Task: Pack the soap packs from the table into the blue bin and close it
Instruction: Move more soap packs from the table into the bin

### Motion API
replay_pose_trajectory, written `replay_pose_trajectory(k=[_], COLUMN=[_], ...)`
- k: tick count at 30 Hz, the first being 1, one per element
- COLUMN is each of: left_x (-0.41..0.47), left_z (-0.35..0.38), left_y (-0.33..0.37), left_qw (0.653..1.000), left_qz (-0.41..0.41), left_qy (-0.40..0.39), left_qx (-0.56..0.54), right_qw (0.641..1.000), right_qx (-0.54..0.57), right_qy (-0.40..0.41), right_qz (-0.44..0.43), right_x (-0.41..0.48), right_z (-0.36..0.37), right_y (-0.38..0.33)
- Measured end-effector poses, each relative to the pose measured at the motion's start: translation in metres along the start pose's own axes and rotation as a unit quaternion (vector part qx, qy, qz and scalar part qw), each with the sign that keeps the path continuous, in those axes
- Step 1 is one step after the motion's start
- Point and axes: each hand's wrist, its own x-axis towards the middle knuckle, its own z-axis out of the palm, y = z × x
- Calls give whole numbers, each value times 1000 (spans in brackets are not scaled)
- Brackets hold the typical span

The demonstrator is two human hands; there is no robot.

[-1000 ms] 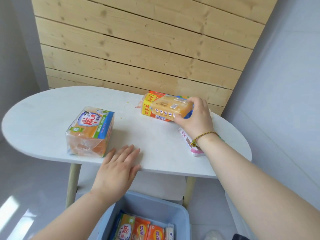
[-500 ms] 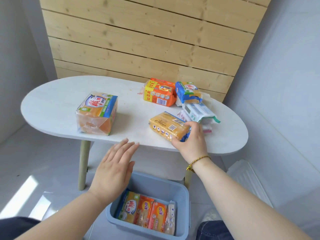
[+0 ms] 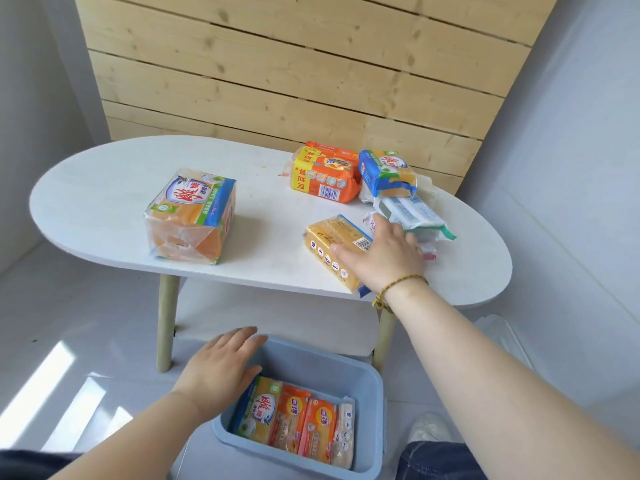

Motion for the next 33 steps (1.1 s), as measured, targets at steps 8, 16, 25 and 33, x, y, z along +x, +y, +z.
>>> replay_pose_trajectory(k=[8, 16, 25, 33], left_x=[9, 7, 6, 8], left_z=[45, 89, 100, 103], left_y=[-21, -20, -19, -16], left_qw=[976, 948, 937, 942], left_qz=[-123, -180, -241, -260], left_qy=[-180, -249, -164, -166], left_qx=[15, -79, -193, -133], right_qw=[986, 997, 962, 933], right_qx=[-135, 0, 162, 70], right_qy=[-102, 61, -187, -349], right_qz=[8, -54, -112, 60], right_x=[22, -20, -99, -92], right_z=[6, 10, 21, 150], right_y=[-21, -5, 13, 46])
